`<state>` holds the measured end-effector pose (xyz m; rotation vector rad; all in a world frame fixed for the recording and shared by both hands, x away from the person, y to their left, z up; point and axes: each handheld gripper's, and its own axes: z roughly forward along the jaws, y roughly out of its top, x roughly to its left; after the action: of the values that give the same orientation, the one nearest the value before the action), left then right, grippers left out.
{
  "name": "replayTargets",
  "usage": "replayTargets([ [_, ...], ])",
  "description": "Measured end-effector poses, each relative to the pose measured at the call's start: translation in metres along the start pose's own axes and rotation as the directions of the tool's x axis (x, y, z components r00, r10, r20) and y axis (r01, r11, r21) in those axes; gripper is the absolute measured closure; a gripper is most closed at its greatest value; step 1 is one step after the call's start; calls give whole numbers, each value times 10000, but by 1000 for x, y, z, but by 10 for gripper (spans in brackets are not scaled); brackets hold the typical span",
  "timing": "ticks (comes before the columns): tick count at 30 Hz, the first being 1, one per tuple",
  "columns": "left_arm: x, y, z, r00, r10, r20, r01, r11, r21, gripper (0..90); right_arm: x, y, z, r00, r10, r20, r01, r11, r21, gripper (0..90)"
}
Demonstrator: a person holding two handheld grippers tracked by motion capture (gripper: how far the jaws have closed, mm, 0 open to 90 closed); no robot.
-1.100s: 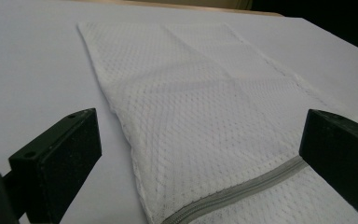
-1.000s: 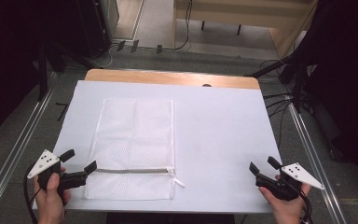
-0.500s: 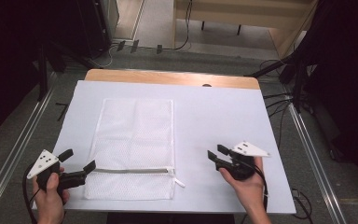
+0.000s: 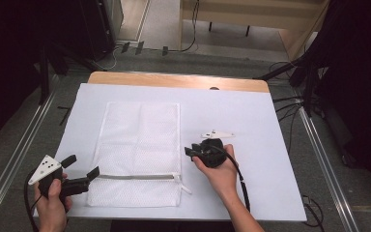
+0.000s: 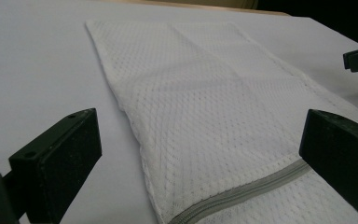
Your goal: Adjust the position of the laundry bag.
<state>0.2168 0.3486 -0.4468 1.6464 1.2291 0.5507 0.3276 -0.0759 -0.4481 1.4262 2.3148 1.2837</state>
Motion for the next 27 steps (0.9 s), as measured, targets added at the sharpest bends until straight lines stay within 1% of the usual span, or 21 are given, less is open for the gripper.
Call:
replayTargets([
  [2,0,0,0,10000,-37,12,37,10000,-2,0,1,3,8,9999,127,50,-128,9996,256,689],
  [3,0,0,0,10000,-37,12,37,10000,-2,0,1,3,8,9999,127,50,-128,9996,256,689],
  [4,1,0,0,10000,-25,44,25,10000,14,0,2,5,15,9986,508,-160,-499,9975,504,688],
  [6,2,0,0,10000,-46,83,46,10000,-10,0,2,6,19,9981,602,-150,-592,9965,582,687],
  [7,2,0,0,9999,-54,95,54,10000,3,0,2,9,25,9967,808,-8,-805,9939,748,687],
  [9,2,0,0,9999,-48,117,48,10000,-18,0,1,12,31,9937,1117,-101,-1103,9894,950,682],
  [11,2,0,0,9999,-39,101,39,10000,-22,0,1,13,36,9907,1359,-43,-1345,9843,1144,682],
  [14,2,0,0,9999,-77,146,78,10000,-21,0,4,15,42,9894,1452,38,-1444,9802,1353,677],
  [16,2,0,0,9998,-77,162,78,10000,-12,0,5,15,44,9895,1446,34,-1436,9800,1380,677],
  [17,2,-1,0,9998,-99,173,99,10000,-10,0,7,16,46,9871,1600,42,-1589,9761,1485,677],
  [18,2,-1,0,9998,-96,169,96,10000,-7,0,7,15,48,9851,1722,16,-1706,9747,1443,679],
  [19,2,0,0,9998,-98,173,98,9999,-18,0,8,16,49,9838,1794,49,-1779,9713,1576,687],
  [20,2,0,0,9998,-96,169,96,10000,-12,0,9,15,50,9831,1827,104,-1820,9707,1568,704],
  [21,2,-1,0,9998,-92,158,92,10000,-6,0,9,14,51,9833,1815,110,-1812,9727,1451,717],
  [22,2,-1,0,9998,-92,158,92,10000,-6,0,9,14,51,9833,1815,110,-1812,9727,1451,717],
  [23,2,-1,1,9998,-114,151,114,9999,-3,0,10,14,52,9824,1861,162,-1864,9713,1477,775],
  [24,2,-1,1,9998,-114,151,114,9999,-3,0,11,14,52,9821,1863,266,-1882,9704,1511,804],
  [25,2,-1,1,9998,-123,143,123,9999,-7,0,11,14,52,9821,1863,266,-1882,9704,1511,804],
  [26,2,-1,0,9998,-123,143,123,9999,-6,0,11,14,52,9834,1791,303,-1816,9709,1560,842],
  [27,2,-1,0,9998,-107,144,107,9999,-4,0,12,13,52,9855,1637,456,-1689,9728,1584,900],
])
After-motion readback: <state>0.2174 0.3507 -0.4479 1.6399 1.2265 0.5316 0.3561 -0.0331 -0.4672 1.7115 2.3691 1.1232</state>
